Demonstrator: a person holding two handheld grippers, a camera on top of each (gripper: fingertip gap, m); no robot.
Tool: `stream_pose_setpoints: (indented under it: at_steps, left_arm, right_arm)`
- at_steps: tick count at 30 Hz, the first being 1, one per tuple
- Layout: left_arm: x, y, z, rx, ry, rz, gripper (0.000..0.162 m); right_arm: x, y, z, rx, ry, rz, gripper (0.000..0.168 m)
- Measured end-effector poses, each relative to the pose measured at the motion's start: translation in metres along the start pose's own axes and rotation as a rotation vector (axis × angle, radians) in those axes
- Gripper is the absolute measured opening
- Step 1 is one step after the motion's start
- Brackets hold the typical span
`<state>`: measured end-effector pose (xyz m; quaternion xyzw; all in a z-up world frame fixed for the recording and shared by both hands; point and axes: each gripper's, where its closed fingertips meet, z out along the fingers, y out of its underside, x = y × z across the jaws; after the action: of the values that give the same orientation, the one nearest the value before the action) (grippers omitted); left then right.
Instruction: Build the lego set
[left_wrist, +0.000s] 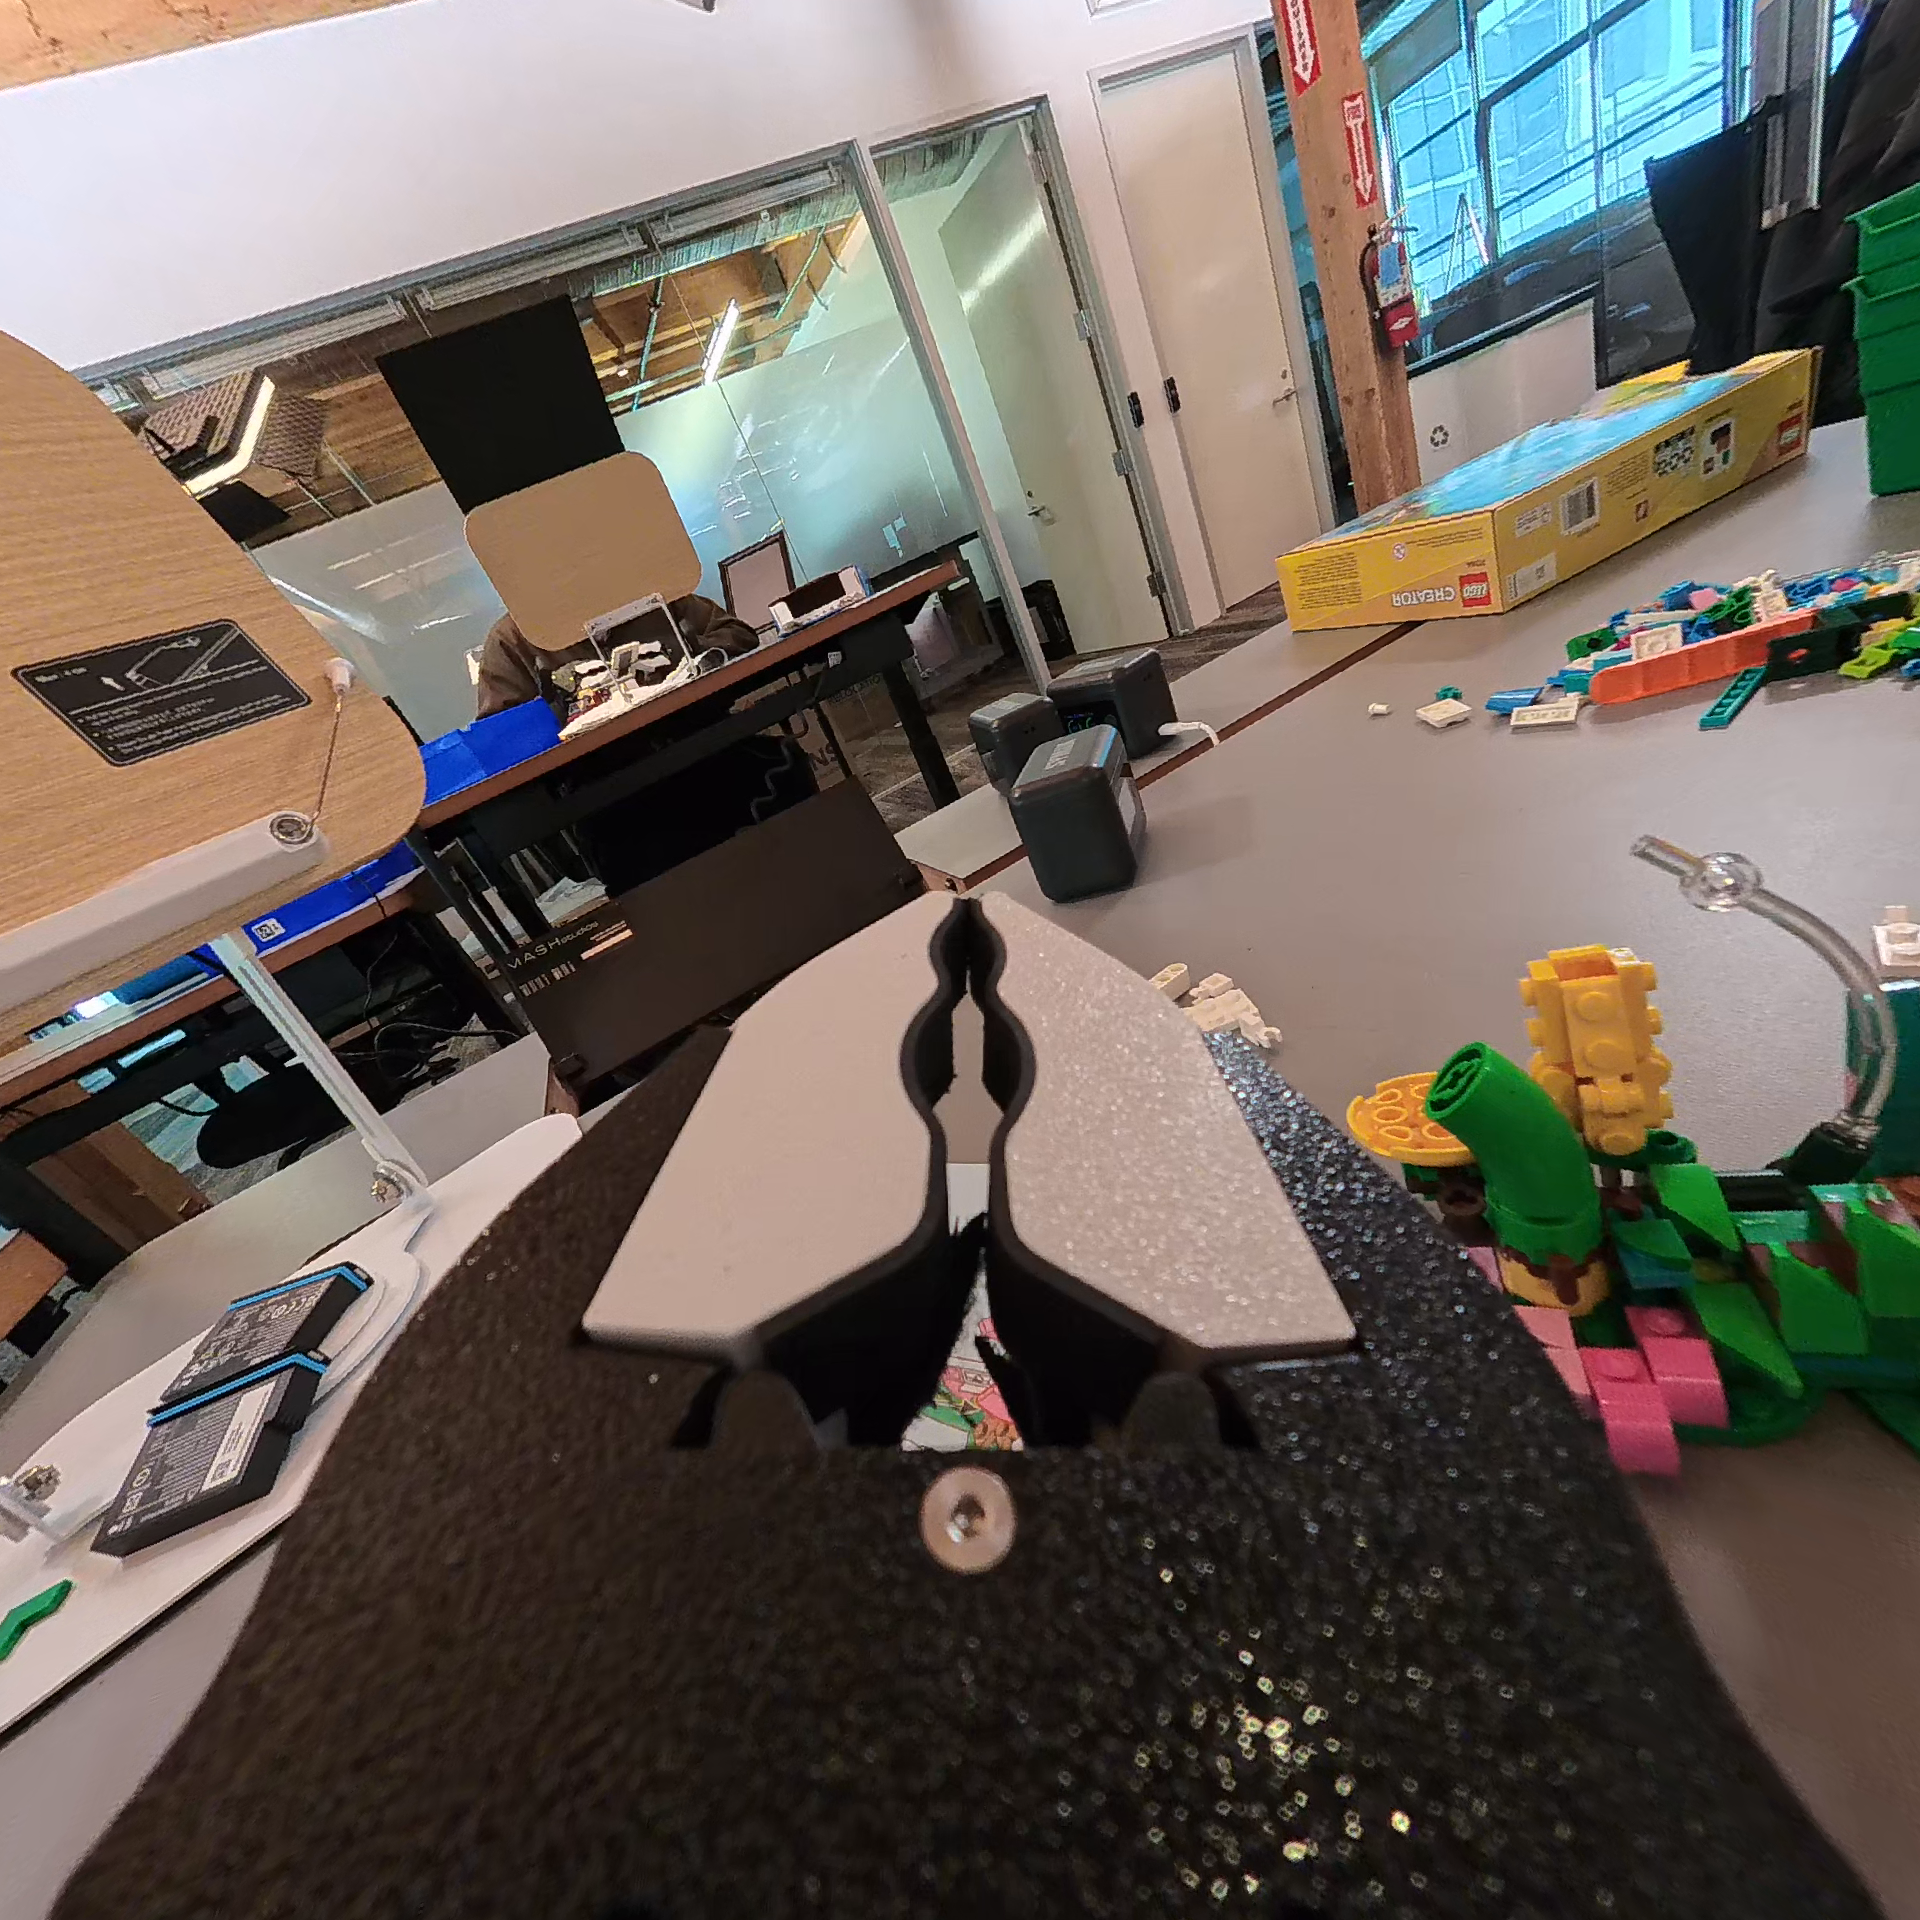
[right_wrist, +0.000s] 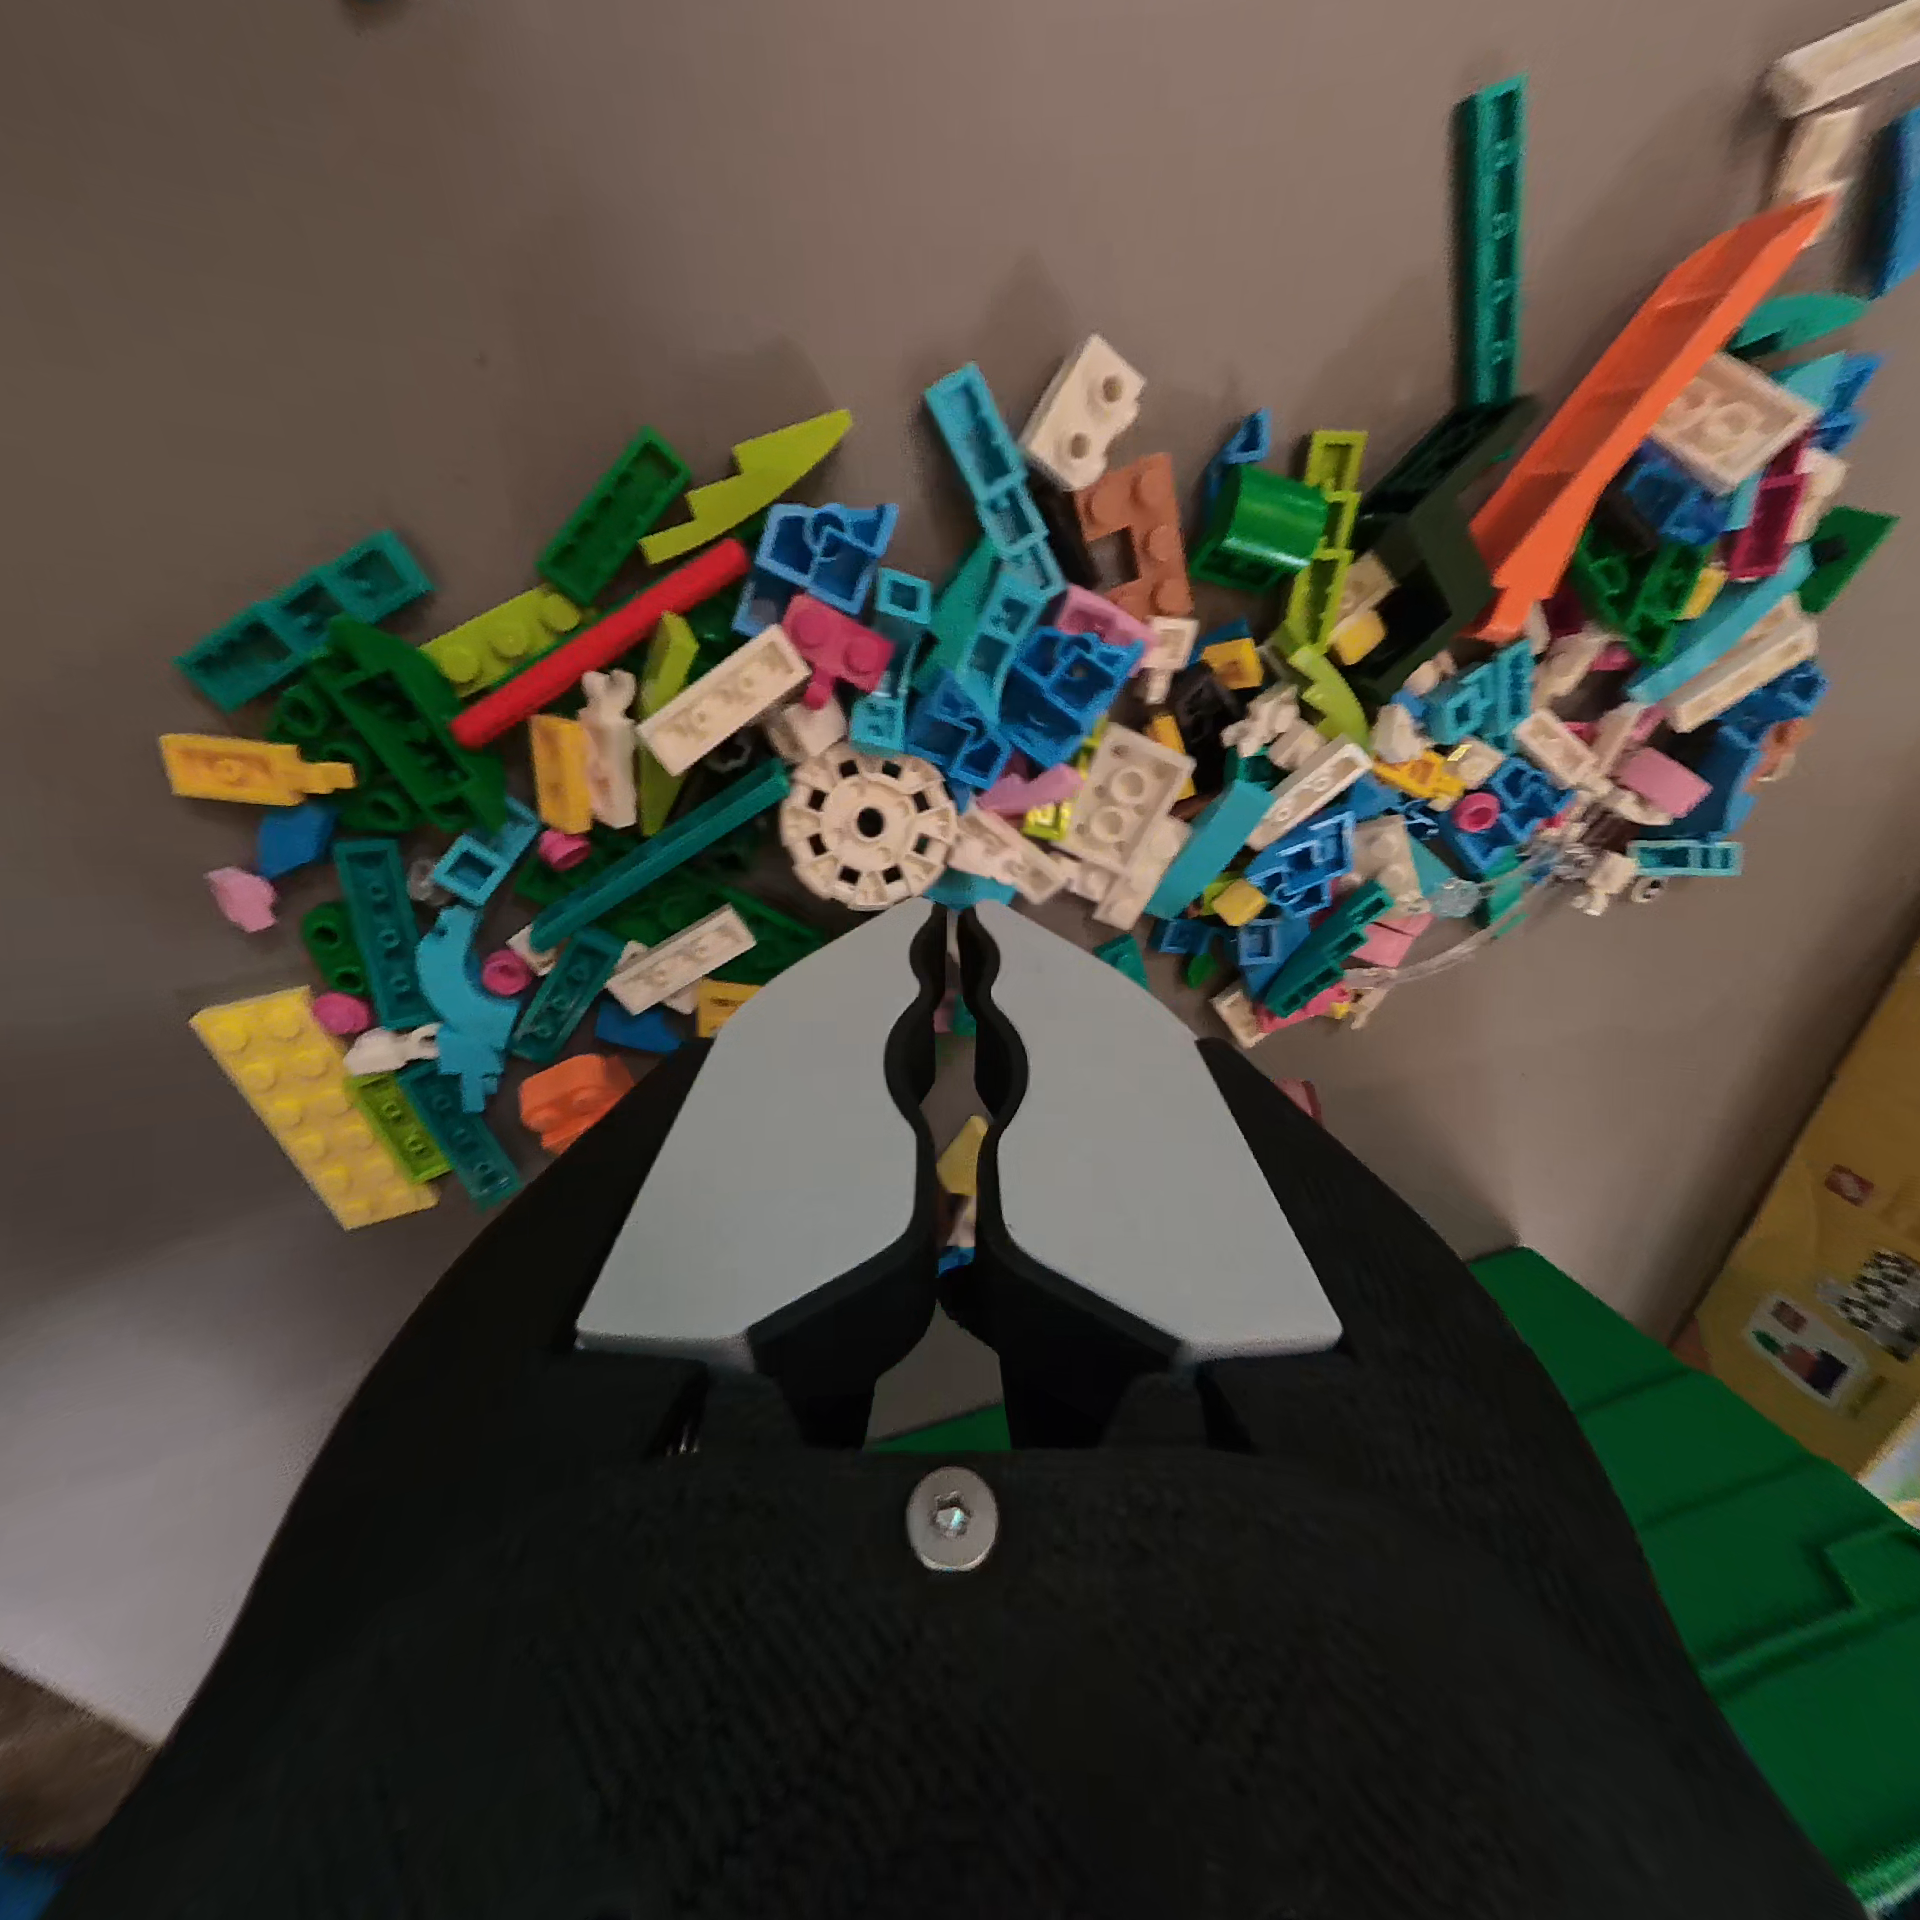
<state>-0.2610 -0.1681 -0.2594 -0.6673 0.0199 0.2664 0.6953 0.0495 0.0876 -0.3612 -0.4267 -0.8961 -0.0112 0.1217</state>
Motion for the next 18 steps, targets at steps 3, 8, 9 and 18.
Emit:
stream_pose_setpoints:
  at_steps: [3, 8, 9, 18]
  left_arm:
    - [0.000, 0.000, 0.000, 0.000, 0.000, 0.000, 0.000]
    - [-0.001, 0.000, 0.000, 0.000, -0.002, -0.002, 0.000]
    - [-0.001, 0.000, 0.000, 0.000, -0.002, -0.002, 0.000]
    - [0.000, 0.000, 0.000, -0.001, -0.001, 0.001, 0.000]
  right_arm:
    - [0.009, 0.004, -0.001, -0.009, 0.058, -0.011, 0.002]
    - [-0.004, 0.014, -0.008, -0.018, -0.052, 0.027, 0.009]
    - [-0.006, 0.017, -0.010, -0.025, -0.060, 0.033, 0.009]
    - [-0.020, 0.033, -0.016, -0.051, -0.061, 0.058, 0.014]
